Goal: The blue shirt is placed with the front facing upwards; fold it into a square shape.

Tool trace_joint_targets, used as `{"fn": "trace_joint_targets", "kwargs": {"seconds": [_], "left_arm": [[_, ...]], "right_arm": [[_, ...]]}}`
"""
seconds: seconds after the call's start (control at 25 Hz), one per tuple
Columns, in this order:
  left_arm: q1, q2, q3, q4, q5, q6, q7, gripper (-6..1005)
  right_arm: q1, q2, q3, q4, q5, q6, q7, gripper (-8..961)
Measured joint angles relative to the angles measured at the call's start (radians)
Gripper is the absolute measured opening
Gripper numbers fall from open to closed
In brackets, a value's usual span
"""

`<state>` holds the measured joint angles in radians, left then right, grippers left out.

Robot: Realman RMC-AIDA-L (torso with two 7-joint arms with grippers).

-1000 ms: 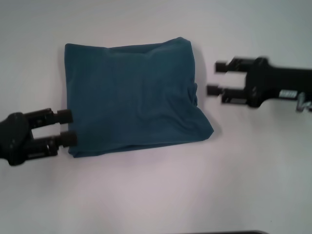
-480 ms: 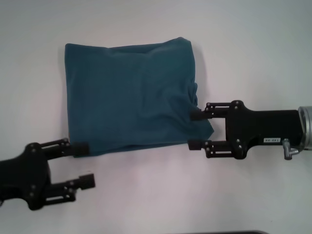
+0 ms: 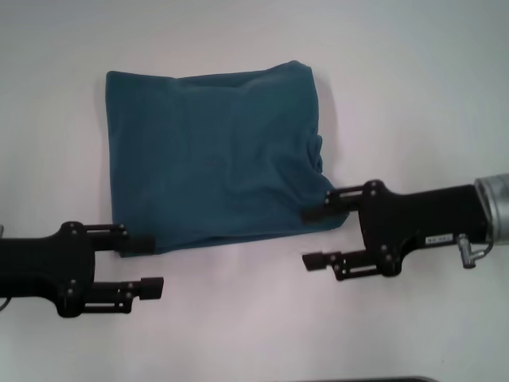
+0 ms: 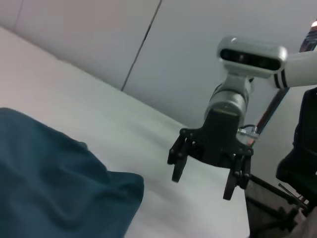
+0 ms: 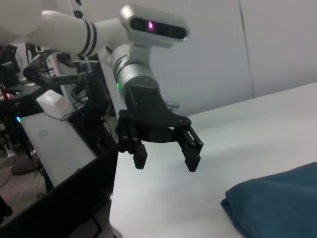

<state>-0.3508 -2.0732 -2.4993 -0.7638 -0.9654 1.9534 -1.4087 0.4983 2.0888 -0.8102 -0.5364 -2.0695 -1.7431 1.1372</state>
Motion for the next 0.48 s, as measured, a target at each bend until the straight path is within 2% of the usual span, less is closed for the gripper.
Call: {"fn": "trace_joint_targets", "kwargs": {"seconds": [0.08,0.24,0.48], "left_arm": [[-0.008,0.001,-0.008,-0.001,-0.002,-0.004,-0.009,716],[-0.018,-0.012,-0.039,-0.001,-0.011,-0.022,-0.008,716],[-0.025,-0.022,-0.042,-0.003,-0.011,-0.036,-0.003,717]], "right_arm": [[-0.005,0.001,0.008,-0.017,0.021,0.004,0.000,704],[-0.005,0.001,0.006,-0.018,0.045,0.018,-0.007,704],[-0.002,0.004,-0.002,-0.007,0.044,0.030,-0.008,704]]}}
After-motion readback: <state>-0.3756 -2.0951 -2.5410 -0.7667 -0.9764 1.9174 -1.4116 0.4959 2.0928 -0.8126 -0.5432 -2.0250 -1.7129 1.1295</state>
